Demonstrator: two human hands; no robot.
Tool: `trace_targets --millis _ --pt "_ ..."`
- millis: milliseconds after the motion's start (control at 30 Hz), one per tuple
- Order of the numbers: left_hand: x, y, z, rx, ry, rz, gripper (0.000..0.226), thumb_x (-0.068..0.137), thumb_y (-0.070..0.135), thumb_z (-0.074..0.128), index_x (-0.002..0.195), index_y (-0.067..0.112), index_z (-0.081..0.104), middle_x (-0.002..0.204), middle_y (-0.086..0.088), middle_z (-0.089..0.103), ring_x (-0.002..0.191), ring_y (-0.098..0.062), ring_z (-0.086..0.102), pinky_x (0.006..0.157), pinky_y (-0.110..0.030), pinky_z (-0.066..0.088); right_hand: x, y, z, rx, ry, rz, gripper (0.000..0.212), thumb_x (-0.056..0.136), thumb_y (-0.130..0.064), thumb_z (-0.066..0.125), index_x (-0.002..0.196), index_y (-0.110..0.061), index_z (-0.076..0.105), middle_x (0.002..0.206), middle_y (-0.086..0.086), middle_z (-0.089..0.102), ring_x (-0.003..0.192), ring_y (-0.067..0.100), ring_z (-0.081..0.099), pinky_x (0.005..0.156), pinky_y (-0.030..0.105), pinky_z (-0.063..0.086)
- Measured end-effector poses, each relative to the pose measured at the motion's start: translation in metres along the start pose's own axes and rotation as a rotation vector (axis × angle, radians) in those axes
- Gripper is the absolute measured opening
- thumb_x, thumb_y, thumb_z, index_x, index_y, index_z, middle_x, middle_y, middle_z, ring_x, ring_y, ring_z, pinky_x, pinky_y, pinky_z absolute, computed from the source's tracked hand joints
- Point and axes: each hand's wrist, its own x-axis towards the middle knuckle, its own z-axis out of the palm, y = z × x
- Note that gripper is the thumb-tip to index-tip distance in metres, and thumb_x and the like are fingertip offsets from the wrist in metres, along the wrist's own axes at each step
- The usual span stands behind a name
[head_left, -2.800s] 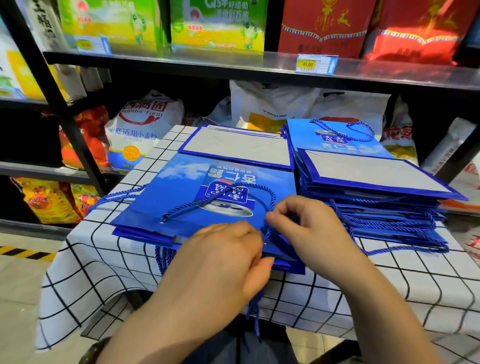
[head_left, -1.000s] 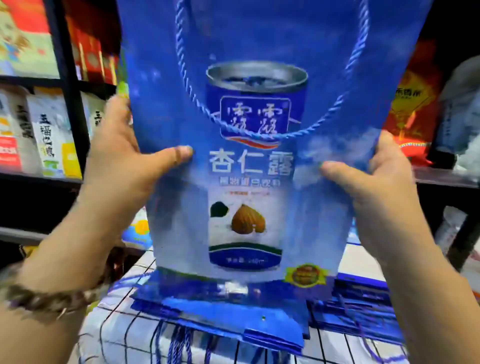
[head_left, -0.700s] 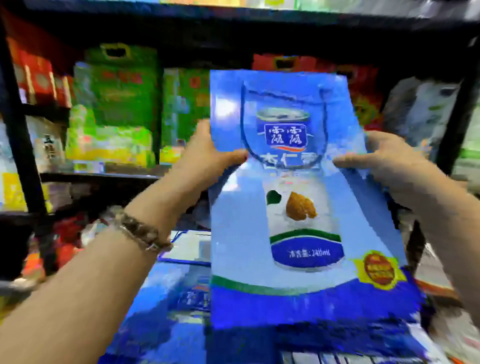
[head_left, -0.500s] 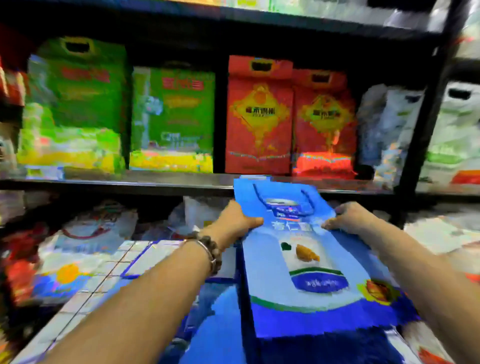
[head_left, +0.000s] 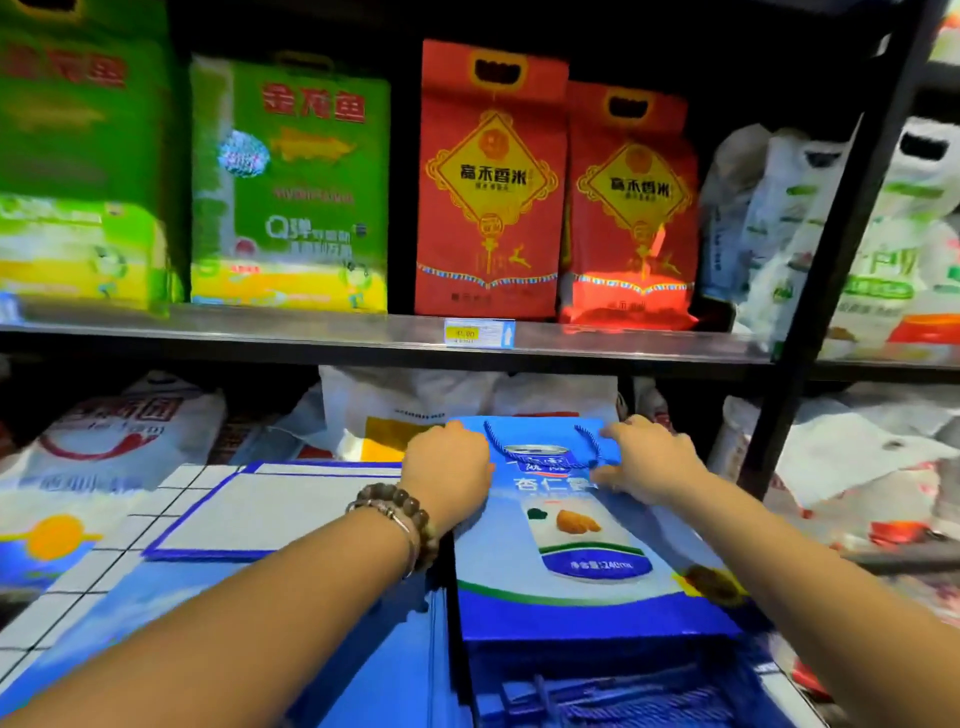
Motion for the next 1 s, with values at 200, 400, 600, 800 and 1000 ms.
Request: trace_targets --millis 200,400,600,800,1000 --pt "-0.035 0.037 0.015 -0.308 -0.411 0.134 0.068 0.093 0.054 0.024 0.145 0.011 0.018 0.155 -0.012 0.008 0.143 -0.027 0.005 0.114 -0.045 0.007 -0.016 -0.034 0.02 0.034 -0.447 -0.274 0.051 0.099 -0.037 0.029 0.142 -0.009 0.028 0.152 0.014 0.022 0.139 0.03 0.021 0.112 0.044 0.02" --pt "-0.042 0.039 0.038 -0.361 -0.582 0.072 0.068 0.094 0.054 0.019 0.148 0.015 0.005 0.156 -0.011 -0.004 0.143 -0.025 -0.004 0.114 -0.045 0.001 -0.025 -0.034 0.063 -0.058 -0.495 -0.227 0.06 0.096 -0.052 0.014 0.148 -0.025 0.001 0.156 0.006 -0.014 0.144 0.027 -0.008 0.112 0.058 0.002" --pt "-0.045 0.039 0.033 -0.301 -0.601 0.064 0.066 0.094 0.053 0.014 0.148 0.015 0.007 0.156 -0.011 -0.001 0.143 -0.025 -0.001 0.114 -0.046 0.001 -0.033 -0.039 0.057 -0.008 -0.496 -0.176 0.063 0.096 -0.053 0.014 0.147 -0.023 -0.006 0.155 0.002 -0.017 0.144 0.023 -0.009 0.113 0.054 -0.001" --pt "-0.072 0.039 -0.033 -0.115 -0.26 0.217 0.046 0.098 0.037 0.024 0.13 0.012 0.045 0.141 -0.013 0.041 0.132 -0.028 0.032 0.109 -0.042 0.016 -0.043 -0.043 0.028 -0.285 -0.214 -0.337 0.055 0.096 -0.042 0.025 0.145 -0.019 0.02 0.154 0.008 0.017 0.141 0.022 0.018 0.111 0.051 0.013" --pt "-0.151 -0.032 -0.095 -0.286 -0.229 0.167 0.043 0.094 0.046 0.035 0.13 0.024 0.046 0.134 0.0 0.05 0.12 -0.02 0.046 0.096 -0.028 0.037 -0.09 -0.084 -0.024 0.011 0.277 -0.502 0.041 0.091 -0.027 0.046 0.13 -0.017 0.048 0.128 0.006 0.056 0.119 0.027 0.049 0.096 0.038 0.036"
